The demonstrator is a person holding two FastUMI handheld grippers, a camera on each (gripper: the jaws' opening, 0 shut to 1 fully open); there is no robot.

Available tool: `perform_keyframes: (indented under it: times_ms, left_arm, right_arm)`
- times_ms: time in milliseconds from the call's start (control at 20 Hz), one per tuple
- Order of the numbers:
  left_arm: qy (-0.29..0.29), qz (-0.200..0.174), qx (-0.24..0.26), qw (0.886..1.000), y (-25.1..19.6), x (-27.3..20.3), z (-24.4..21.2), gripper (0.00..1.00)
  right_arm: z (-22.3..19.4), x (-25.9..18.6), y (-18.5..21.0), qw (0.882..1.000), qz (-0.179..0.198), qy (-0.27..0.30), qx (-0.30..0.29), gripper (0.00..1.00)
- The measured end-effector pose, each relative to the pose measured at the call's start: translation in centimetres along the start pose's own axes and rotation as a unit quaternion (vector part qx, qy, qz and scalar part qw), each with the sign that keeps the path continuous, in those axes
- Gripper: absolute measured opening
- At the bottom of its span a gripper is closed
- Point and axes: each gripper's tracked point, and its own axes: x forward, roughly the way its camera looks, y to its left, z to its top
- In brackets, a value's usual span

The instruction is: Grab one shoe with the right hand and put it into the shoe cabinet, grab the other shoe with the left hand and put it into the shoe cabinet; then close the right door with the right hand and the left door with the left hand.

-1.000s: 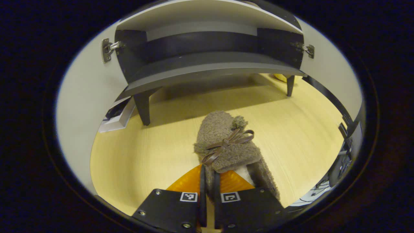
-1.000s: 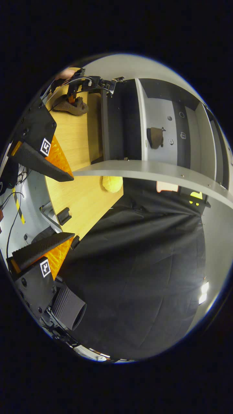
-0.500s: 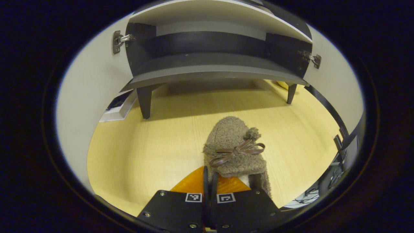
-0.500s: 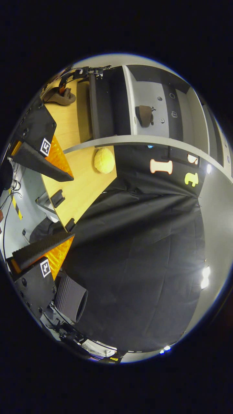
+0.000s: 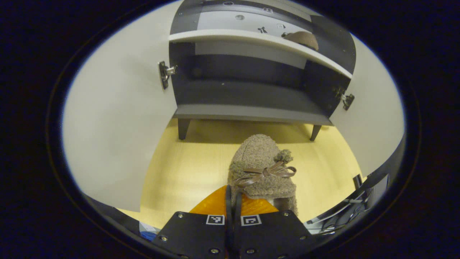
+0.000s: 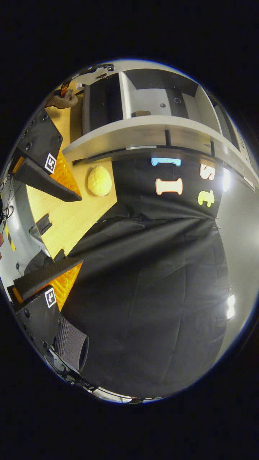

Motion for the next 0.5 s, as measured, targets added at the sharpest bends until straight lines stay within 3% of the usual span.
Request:
perform_keyframes:
  times_ms: [150, 500]
  left_arm:
    - [-0.027, 0.050, 0.003, 0.998, 0.4, -1.0, 1.6, 0.02]
    - [-0.131, 0.034, -0.047, 0.990, -0.6, -1.6, 3.5, 0.01]
  right_arm:
    - [1.0, 2.8, -0.3, 1.000, 0.020, -0.011, -0.006, 0.98]
    - [2.7, 9.0, -0.2, 0.996, 0.085, -0.037, -0.018, 0.98]
